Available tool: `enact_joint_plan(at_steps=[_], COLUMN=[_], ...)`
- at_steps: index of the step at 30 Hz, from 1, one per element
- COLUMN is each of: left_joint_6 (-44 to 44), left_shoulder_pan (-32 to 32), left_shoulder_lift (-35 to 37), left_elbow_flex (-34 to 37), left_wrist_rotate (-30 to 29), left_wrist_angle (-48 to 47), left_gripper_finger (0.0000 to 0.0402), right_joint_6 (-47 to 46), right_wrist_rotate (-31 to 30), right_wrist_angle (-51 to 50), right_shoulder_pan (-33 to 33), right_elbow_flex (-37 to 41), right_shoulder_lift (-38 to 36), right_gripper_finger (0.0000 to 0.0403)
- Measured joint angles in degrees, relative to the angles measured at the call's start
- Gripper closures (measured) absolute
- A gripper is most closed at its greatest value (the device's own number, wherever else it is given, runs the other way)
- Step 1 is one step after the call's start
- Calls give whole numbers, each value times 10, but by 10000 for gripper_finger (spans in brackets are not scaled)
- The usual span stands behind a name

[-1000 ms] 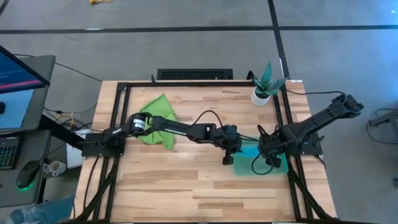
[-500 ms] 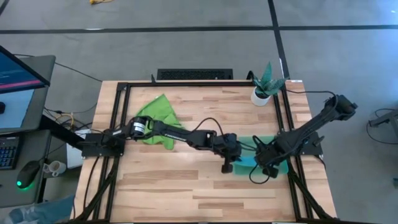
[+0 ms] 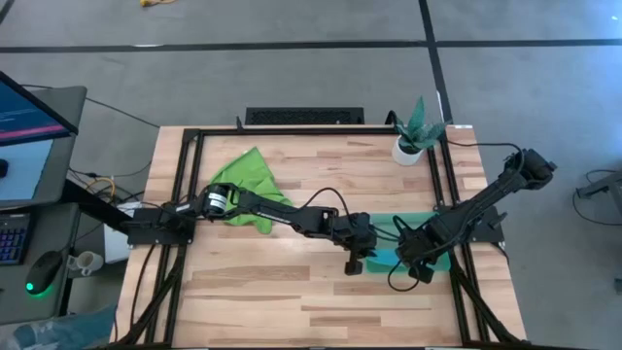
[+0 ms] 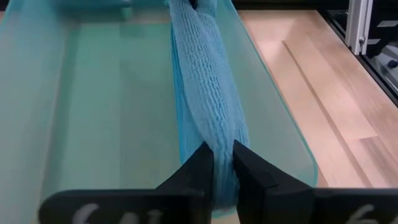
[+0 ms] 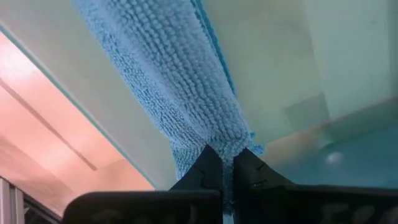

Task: Roll microfiber towels into tight, uniform cylinder then place into a basket
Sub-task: Put the rolled blue microfiber towel into the blue bin

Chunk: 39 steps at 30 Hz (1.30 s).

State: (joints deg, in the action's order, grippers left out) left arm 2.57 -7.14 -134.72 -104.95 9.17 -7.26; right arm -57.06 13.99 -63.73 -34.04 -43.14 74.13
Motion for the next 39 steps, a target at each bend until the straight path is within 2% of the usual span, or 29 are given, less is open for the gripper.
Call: enact_joint_plan(at_steps=[4, 9, 16, 22, 33, 39], left_joint_6=[-11, -14, -19, -48, -100, -105], left_shoulder_pan=[0, -1, 8, 14, 14, 14], left_shoulder_lift=[0, 0, 0, 0, 0, 0], left_elbow_flex=[2, 2, -6, -42, -77, -79], left_wrist_rotate=[4, 5, 2, 1, -11, -12], left_wrist_angle=[-8, -5, -4, -35, -110, -125], left_gripper_finger=[345, 322, 294, 290, 290, 290], right_joint_6=[-1, -6, 0, 14, 15, 12], right_wrist_rotate=[34, 45, 44, 38, 24, 10], right_wrist_angle=[-27, -74, -50, -13, -9, -7], right_shoulder_pan=[-2, -2, -4, -4, -4, -4], right_elbow_flex=[3, 3, 2, 2, 1, 1], right_shoulder_lift=[1, 2, 2, 2, 2, 2], right_gripper_finger=[386, 386, 385, 386, 381, 332])
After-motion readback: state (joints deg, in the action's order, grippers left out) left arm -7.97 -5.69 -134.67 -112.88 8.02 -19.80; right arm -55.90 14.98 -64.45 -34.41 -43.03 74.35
